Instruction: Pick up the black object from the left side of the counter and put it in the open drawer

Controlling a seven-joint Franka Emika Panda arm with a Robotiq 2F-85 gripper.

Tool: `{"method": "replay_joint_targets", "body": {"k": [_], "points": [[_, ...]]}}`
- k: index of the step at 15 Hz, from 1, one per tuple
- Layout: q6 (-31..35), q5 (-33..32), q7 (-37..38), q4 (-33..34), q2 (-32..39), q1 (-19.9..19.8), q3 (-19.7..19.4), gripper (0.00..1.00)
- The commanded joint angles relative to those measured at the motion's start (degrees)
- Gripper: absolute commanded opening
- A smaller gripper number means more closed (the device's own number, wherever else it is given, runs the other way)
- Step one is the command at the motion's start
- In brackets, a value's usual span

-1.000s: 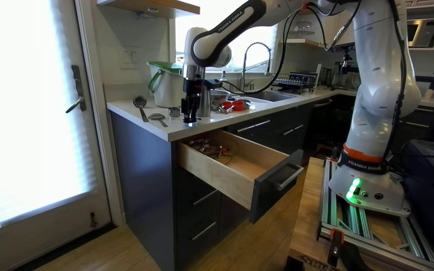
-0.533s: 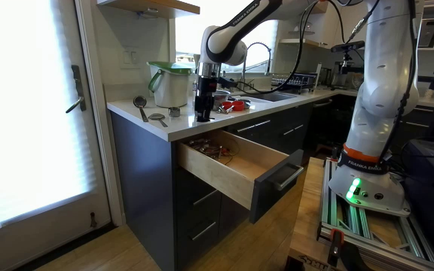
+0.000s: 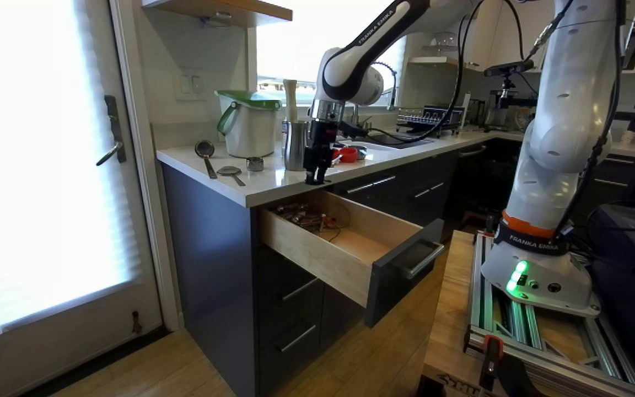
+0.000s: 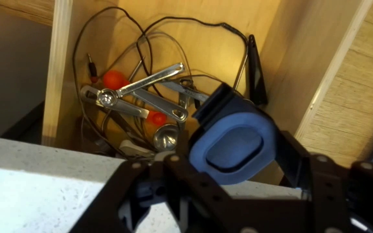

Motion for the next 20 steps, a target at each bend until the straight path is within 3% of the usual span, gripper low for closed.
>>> {"method": "replay_joint_targets", "body": {"k": [1,6,9,12,15,16,20], "points": [[2.72,-0.41,2.23,-3.59,-0.63,-0.13,-1.26,0.42],[8.07,-1.95,4.27,-5.02,1.01,-0.32,-2.38,0.42],[8.80,-4.37,9.09,-5.28,2.79,-0.16,-3.02,0.42],[7.21,-11.22,21.83,-5.04,4.09,0.93,-4.21,0.42],[4.24,-12.92,33.15,-3.98,4.73,1.78,-4.62,0.42],[6.18,-11.19,26.69,-4.54,4.48,0.81,-3.86,0.67],[5.42,-11.63,31.30,-4.23,4.63,1.32,-4.03,0.67]]}}
